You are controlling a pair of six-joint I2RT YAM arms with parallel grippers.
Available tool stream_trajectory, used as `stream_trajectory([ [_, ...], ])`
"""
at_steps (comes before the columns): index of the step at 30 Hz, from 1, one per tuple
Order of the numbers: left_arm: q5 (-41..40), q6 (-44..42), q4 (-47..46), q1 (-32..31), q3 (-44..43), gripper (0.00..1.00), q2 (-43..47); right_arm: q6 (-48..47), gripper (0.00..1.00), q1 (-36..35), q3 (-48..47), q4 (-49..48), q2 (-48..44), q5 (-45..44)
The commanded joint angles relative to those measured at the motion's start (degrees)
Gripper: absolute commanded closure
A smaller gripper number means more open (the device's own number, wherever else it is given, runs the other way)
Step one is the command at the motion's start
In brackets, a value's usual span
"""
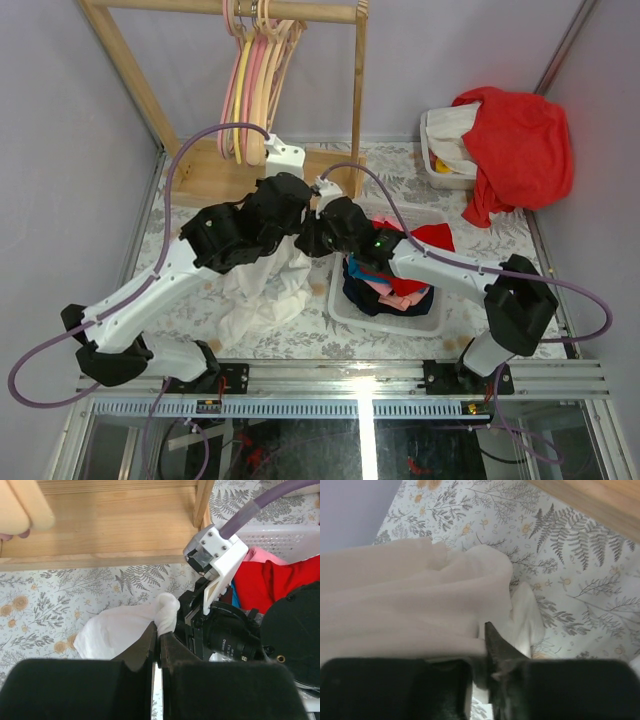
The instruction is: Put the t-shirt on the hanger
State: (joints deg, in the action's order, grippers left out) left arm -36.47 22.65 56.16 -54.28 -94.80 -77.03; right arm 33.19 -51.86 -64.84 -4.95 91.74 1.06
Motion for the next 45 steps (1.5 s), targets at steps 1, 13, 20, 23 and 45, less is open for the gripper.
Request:
stream_trajectory([
  [1,-4.2,0.5,-0.7,0.4,-3.8,1.0,3.3,0.4,0.92,-0.8,-2.5,2.5,-2.4,-0.8],
  [13,-20.9,0.6,7.7,0.8,-25.0,1.0,14.1,-9.3,1.0,-0.9,-42.1,15.2,7.2,18.1],
  [20,-20.1,-4.4,-3.2,0.7,-16.6,1.0,21.6,-9.4,1.0,-0.9,-53.5,16.6,13.4,24.5],
  [23,-18.7,-3.1,-1.4,0.7,-13.9,1.0,17.8,-9.6,1.0,-0.5,-37.0,10.5,6.2,22.4],
  [45,-5.5,13.6,-3.8,1.3,24.1,1.0,16.1,-15.8,0.33,11.3,-20.5,22.8,-10.1,9.8],
])
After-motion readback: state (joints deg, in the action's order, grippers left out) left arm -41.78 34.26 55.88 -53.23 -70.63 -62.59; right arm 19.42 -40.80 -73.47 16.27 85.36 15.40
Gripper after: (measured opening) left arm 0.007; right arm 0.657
